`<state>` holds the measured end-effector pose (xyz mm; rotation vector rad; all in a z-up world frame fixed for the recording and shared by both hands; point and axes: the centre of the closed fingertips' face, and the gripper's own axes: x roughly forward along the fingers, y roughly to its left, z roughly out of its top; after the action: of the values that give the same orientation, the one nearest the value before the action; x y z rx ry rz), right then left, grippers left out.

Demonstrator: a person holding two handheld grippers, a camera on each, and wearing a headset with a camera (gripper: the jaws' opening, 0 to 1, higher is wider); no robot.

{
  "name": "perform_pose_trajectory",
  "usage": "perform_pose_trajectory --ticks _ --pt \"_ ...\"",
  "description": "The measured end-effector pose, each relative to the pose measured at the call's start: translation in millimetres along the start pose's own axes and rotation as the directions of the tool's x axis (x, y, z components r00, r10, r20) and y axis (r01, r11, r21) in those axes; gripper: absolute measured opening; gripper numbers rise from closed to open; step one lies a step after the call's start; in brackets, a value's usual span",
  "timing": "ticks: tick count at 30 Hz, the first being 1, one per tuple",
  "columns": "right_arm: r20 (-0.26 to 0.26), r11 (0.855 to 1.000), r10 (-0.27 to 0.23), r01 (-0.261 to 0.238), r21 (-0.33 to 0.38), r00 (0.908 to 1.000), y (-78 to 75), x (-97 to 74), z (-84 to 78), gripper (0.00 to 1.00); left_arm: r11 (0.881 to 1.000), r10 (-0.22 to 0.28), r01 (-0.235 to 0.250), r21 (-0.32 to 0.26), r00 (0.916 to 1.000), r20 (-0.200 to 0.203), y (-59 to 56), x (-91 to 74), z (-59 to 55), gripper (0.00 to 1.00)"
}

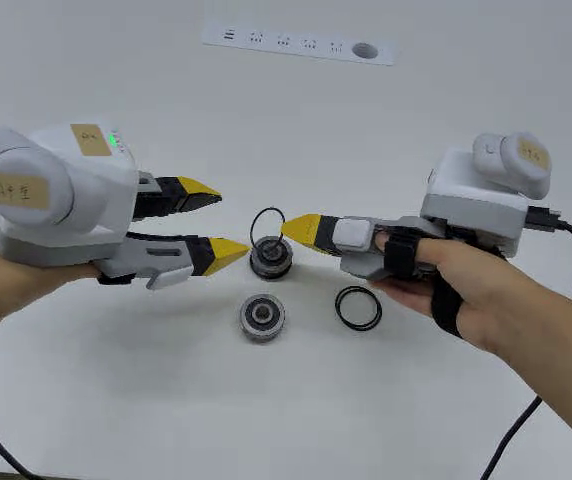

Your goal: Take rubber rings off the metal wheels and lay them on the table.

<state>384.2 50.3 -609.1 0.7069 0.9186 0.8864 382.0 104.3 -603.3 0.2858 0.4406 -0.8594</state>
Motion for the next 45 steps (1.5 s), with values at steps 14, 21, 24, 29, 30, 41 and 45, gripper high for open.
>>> perform_pose_trajectory --ticks 14,21,24,29,30,41,45 --pt "0.054 0.987 -0.116 0.109 0.121 0.9918 -39.0 -64.6 -15.1 0.01 0.999 0.034 -0.033 -0.014 0.9985 0.043 1.3 -9.5 11.1 0.39" --pt "0.042 0.963 -0.165 0.152 0.223 0.9853 -56.0 -72.5 -38.4 0.01 0.998 0.059 -0.06 0.009 0.9971 0.047 4.0 -15.9 11.5 0.39" --pt "0.032 0.956 -0.196 0.184 0.226 0.98 -64.8 -73.0 -43.2 0.01 0.998 0.055 -0.055 0.011 0.9976 0.042 2.2 -17.3 10.1 0.39" --pt "0.016 0.946 -0.251 0.242 0.216 0.9679 -70.7 -76.7 -46.8 0.02 0.998 0.057 -0.057 0.013 0.9975 0.041 1.0 -19.7 9.7 0.39" --pt "0.012 0.944 -0.269 0.261 0.2 0.9631 -74.5 -78.3 -46.2 0.02 0.998 0.054 -0.054 0.01 0.9977 0.041 0.2 -19.9 10.0 0.39" --pt "-0.015 0.945 -0.324 0.324 0.044 0.946 -78.2 -82.2 -45.8 0.1 0.999 0.038 -0.038 0.018 0.9983 0.045 -7.6 -18.5 14.3 0.39" --pt "-0.013 0.938 -0.346 0.345 -0.039 0.9382 -78.8 -84.8 -44.8 0.12 0.999 0.037 -0.038 0.018 0.9984 0.043 -8.2 -19.0 14.0 0.39"
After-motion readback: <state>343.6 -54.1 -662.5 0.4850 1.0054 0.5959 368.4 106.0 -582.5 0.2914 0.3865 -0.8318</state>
